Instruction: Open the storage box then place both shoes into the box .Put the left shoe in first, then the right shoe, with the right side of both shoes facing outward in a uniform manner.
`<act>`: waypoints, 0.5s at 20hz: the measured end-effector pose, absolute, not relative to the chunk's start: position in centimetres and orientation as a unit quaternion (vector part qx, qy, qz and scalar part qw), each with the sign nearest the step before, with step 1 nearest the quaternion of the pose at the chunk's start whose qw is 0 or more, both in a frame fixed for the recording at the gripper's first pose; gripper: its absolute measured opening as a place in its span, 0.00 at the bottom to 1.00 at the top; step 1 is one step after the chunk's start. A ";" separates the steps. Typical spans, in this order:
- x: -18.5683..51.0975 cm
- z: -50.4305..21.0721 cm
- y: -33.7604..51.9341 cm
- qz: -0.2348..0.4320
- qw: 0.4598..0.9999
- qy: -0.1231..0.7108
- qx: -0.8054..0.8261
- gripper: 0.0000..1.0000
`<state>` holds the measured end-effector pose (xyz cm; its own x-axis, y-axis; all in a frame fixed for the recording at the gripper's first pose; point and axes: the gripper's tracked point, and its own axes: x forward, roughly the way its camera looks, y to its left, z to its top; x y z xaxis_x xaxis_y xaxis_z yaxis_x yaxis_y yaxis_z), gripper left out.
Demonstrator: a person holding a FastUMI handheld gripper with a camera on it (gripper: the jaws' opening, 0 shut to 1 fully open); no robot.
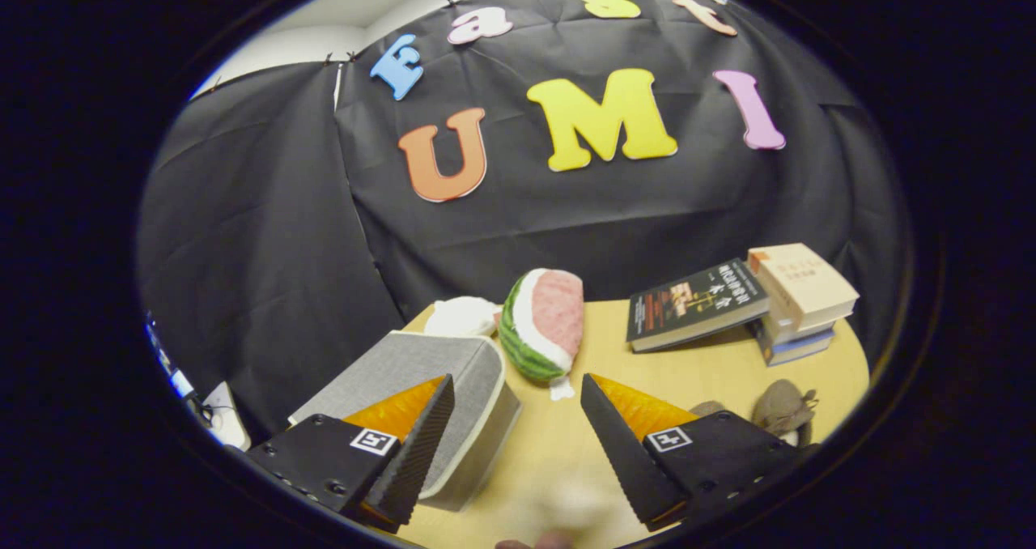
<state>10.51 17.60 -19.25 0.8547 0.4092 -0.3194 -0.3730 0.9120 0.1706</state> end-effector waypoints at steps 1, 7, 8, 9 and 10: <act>10.8 -20.0 18.5 0.211 0.958 0.187 0.058 0.96; 11.5 -24.2 22.0 0.245 0.932 0.246 0.102 0.96; 11.5 -24.5 22.1 0.247 0.930 0.249 0.110 0.96; 11.7 -24.6 22.2 0.249 0.928 0.251 0.120 0.96; 11.8 -24.9 22.3 0.251 0.925 0.253 0.129 0.96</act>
